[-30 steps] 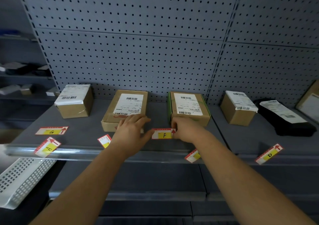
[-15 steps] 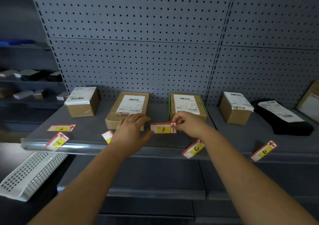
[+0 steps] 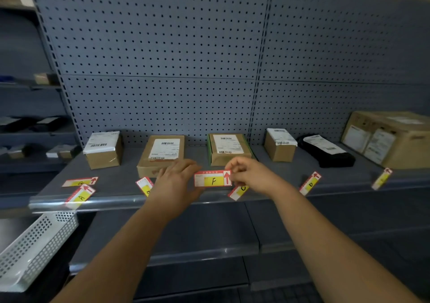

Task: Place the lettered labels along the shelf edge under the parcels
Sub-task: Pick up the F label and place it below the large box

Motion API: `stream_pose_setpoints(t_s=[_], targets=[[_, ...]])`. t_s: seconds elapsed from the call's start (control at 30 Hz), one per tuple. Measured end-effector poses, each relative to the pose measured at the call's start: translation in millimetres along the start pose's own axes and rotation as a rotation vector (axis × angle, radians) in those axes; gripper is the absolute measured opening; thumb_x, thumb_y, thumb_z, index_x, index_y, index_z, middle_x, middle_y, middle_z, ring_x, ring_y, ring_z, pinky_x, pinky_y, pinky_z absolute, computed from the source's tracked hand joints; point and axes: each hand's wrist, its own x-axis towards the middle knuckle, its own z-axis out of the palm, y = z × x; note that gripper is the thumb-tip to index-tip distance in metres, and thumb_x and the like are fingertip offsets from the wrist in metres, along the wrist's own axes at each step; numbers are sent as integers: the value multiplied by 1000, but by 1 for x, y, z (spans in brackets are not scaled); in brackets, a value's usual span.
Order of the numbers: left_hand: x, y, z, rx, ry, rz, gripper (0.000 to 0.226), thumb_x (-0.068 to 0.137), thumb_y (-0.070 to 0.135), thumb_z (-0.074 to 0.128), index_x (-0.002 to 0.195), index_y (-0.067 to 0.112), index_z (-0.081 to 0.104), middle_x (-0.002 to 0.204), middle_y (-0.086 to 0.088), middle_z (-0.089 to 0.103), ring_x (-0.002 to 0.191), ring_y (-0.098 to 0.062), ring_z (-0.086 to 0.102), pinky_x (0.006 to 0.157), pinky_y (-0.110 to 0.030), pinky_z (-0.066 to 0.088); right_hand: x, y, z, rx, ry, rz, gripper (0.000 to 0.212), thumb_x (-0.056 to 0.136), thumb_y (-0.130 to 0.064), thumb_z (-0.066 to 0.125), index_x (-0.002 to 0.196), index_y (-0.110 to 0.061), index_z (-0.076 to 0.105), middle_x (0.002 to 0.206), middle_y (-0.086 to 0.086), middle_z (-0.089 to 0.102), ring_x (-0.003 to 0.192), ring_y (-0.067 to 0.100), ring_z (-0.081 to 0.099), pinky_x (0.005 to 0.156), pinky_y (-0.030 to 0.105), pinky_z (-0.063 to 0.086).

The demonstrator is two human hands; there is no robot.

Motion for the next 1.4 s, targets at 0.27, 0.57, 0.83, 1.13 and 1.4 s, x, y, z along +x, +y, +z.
stream_pose_setpoints(t_s=[0.27,0.57,0.83,1.13,1.4], targets=[[-47,36,-3,-36,-24,53,40,78,36,69,115,26,58,119,7,56,112,-17,50,95,-42,36,-79,16,21,-155,86,-90,27,81,-22,74,101,-32,60,91,-9,59,80,9,57,75,29,48],[-41,139,31,-108,-61,155,44,80,38,67,121,25,56,123,6,55,115,-18,47,96,-40,33,-159,67,-38,-345,291,-187,32,81,-16,71,110,-25,61,95,-14,58,89,-1,52,79,21,46],[-4,301,111,-188,-64,243,45,77,36,71,119,24,58,122,7,57,114,-17,49,94,-40,36,-244,156,-179,-366,375,-121,36,80,-21,72,112,-32,60,101,-15,60,94,1,55,86,28,50],[32,472,195,-232,-92,327,48,78,36,69,123,24,56,126,6,54,118,-17,46,98,-41,35,-332,250,-324,-366,440,-52,39,82,-24,71,117,-35,57,104,-17,58,97,-2,54,86,24,48],[69,551,256,-247,-126,353,46,78,36,69,120,23,57,124,8,54,117,-13,46,98,-39,33,-344,317,-402,-350,469,3,40,83,-23,69,120,-35,56,101,-19,56,94,-5,53,82,20,48]])
